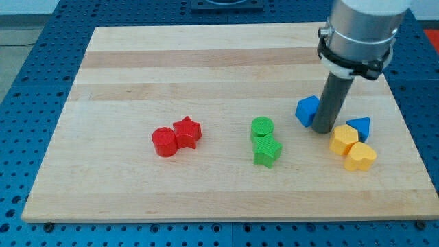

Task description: Push blue triangle to the right of blue cube

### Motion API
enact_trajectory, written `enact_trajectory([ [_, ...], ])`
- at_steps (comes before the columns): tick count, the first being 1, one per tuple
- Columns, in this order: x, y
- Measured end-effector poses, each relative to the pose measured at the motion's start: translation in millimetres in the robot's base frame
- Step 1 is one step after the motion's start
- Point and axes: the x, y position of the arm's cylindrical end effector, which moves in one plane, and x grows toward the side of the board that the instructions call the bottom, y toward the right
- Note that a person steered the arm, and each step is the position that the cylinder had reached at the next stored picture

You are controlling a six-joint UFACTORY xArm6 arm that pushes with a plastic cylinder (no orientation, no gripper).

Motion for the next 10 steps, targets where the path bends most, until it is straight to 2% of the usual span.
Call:
enact_trajectory([
  [2,-64,3],
  [3,-78,18],
  [4,-75,100],
  [5,-38,146],
  [6,11,136],
  [7,33,107],
  [9,55,72],
  [10,48,54],
])
